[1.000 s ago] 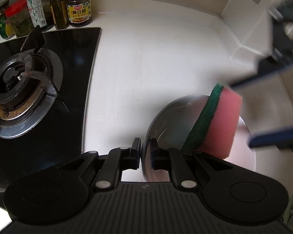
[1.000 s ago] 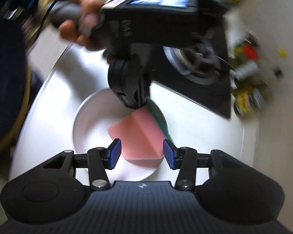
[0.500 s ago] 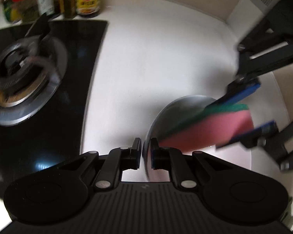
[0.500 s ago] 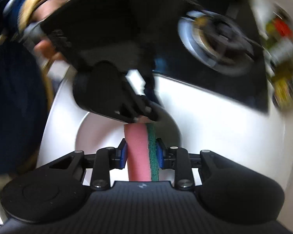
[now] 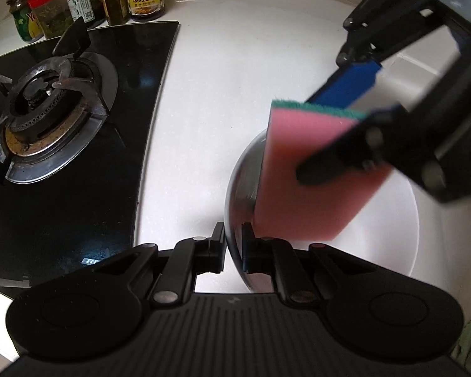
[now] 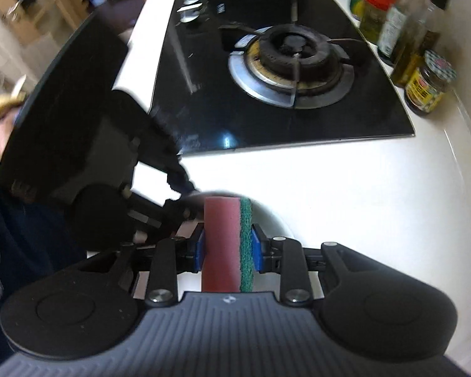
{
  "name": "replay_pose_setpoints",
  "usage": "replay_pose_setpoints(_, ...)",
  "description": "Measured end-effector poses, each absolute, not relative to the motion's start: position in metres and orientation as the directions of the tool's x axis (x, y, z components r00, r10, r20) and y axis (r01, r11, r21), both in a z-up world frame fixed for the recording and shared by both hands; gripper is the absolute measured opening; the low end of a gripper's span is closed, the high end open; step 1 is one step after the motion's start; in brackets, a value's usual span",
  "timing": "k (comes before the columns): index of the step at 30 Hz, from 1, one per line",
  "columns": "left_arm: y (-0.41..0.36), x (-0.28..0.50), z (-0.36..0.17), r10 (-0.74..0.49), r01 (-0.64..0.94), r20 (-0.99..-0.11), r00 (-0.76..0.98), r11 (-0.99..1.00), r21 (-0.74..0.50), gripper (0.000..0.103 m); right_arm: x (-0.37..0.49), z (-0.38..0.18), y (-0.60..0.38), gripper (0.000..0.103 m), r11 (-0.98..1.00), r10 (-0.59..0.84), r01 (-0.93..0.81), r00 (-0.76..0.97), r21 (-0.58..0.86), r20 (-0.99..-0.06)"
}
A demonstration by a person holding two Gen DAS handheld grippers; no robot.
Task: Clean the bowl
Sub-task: 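Hold the bowl with the left gripper while the right keeps scrubbing with the sponge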
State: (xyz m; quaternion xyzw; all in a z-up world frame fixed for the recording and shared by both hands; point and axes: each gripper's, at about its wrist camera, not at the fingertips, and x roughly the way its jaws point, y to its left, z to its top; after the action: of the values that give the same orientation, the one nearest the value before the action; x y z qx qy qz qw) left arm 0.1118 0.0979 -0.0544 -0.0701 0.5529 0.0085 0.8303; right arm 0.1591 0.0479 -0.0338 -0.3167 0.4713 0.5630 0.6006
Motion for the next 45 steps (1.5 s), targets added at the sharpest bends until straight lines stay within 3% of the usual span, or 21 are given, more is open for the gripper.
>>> replay_pose_setpoints(11, 0.113, 0.129, -0.069, -0.017, -0.118, -0.905, 0.425, 0.990, -0.074, 0.013, 0.164, -0.035, -0.002, 0.022, 0.671, 0.257, -0.732, 0.079, 0.119, -0.963)
replay_pose_setpoints(17, 0.125, 0.140, -0.075, -0.039, -0.106, -0.906, 0.421, 0.990, -0.092, 0.013, 0.130, -0.022, -0.012, 0.022, 0.662, 0.360, -0.699, -0.022, 0.272, -0.933)
replay_pose_setpoints(23, 0.131, 0.140, -0.078, -0.067, -0.089, -0.903, 0.425, 0.989, -0.115, 0.012, 0.128, -0.026, 0.009, 0.024, 0.533, 0.377, -0.845, 0.186, 0.049, -0.907)
replay_pose_setpoints(32, 0.132, 0.140, -0.079, -0.071, -0.079, -0.900, 0.429, 0.990, -0.116, 0.012, 0.149, -0.039, -0.007, 0.026, 0.739, 0.338, -0.640, 0.084, 0.210, -0.937)
replay_pose_setpoints(37, 0.133, 0.140, -0.080, -0.078, -0.081, -0.898, 0.432, 0.989, -0.125, 0.013, 0.156, -0.055, -0.021, 0.023, 0.807, 0.313, -0.558, 0.128, 0.193, -0.941)
replay_pose_setpoints(40, 0.136, 0.141, -0.081, -0.089, -0.092, -0.897, 0.434, 0.986, -0.142, 0.013, 0.153, -0.056, -0.034, 0.023, 0.843, 0.303, -0.482, 0.059, 0.239, -0.951)
replay_pose_setpoints(45, 0.137, 0.146, -0.081, -0.100, -0.086, -0.901, 0.422, 0.985, -0.150, 0.012, 0.135, -0.053, -0.034, 0.023, 0.798, 0.395, -0.470, -0.064, 0.377, -0.916)
